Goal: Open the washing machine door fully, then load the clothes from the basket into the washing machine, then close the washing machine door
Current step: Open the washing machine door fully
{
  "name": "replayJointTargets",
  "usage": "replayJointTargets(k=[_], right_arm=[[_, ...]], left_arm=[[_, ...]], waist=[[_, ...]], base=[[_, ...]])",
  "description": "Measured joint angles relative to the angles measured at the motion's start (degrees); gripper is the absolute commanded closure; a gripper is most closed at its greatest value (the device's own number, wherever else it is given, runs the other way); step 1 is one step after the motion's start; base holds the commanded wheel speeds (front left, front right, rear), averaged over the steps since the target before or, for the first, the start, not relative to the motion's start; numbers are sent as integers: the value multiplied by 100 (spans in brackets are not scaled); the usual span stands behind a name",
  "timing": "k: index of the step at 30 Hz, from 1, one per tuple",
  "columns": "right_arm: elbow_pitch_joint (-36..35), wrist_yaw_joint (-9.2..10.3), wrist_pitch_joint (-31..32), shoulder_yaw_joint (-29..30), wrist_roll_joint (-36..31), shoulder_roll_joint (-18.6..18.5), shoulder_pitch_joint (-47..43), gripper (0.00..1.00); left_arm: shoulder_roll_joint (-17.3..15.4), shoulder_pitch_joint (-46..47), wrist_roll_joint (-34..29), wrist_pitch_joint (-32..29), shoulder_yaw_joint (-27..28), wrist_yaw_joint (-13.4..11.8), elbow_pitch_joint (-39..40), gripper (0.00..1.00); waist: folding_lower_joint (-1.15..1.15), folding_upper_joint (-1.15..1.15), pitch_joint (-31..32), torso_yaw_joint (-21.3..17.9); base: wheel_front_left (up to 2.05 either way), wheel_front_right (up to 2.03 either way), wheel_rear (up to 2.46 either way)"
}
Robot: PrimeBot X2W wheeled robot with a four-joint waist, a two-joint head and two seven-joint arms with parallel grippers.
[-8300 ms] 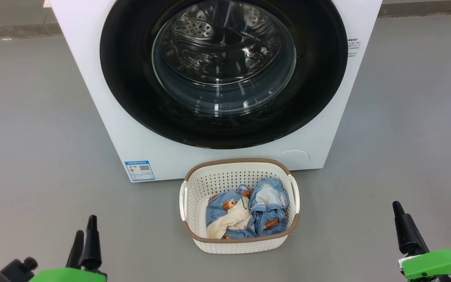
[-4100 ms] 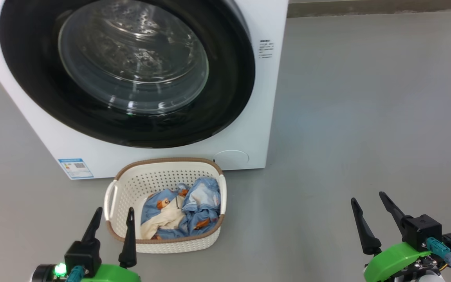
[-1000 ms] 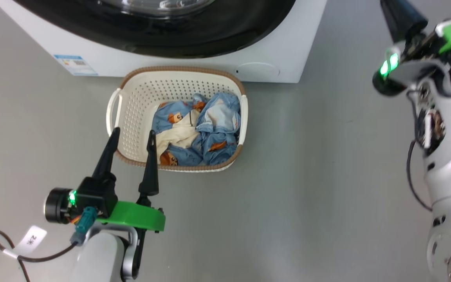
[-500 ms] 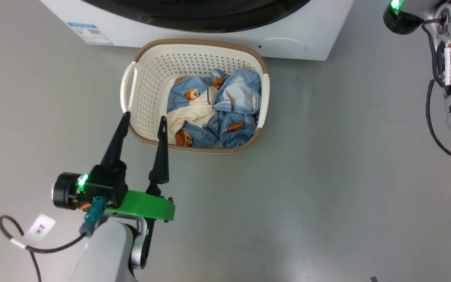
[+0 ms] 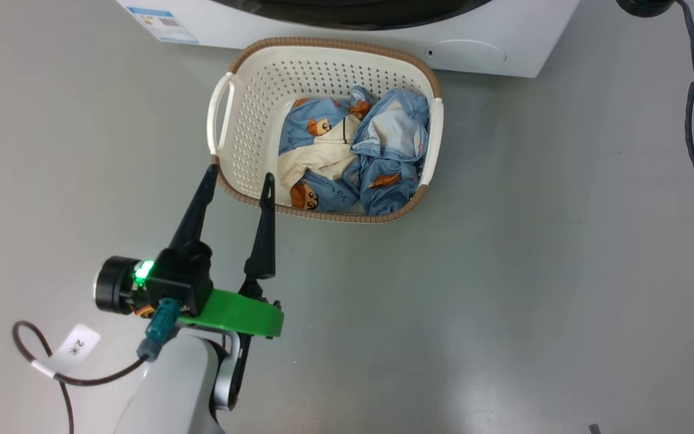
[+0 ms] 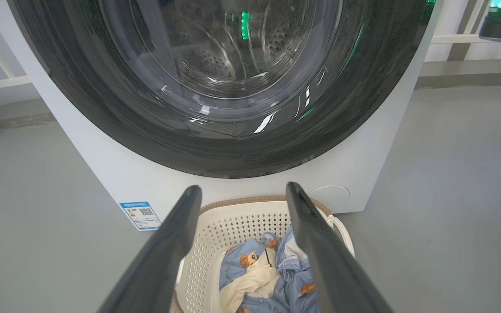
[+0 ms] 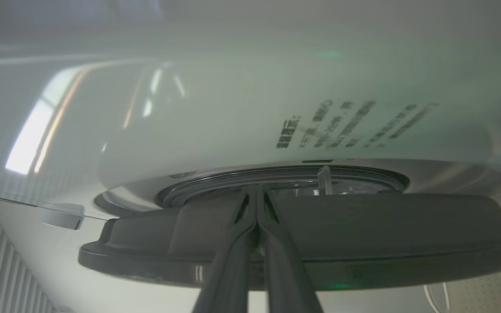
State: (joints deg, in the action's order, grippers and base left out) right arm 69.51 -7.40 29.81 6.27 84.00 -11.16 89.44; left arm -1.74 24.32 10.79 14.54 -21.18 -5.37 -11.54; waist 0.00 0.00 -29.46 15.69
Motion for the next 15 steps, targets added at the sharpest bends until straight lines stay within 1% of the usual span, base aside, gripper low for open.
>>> replayJointTargets(k=[5,15], right_arm=[[214,0,2,-143,-229,-29,169,100],[375,0,166,-264,-303,-82,298,100]], left_arm=[[1,44,60,0,-57,-26,10,0],[2,75,122,0,-77,-71,14,0]], waist=[[0,0,-57,51],[0,0,-70,69]], base=[[0,0,0],[0,0,0]])
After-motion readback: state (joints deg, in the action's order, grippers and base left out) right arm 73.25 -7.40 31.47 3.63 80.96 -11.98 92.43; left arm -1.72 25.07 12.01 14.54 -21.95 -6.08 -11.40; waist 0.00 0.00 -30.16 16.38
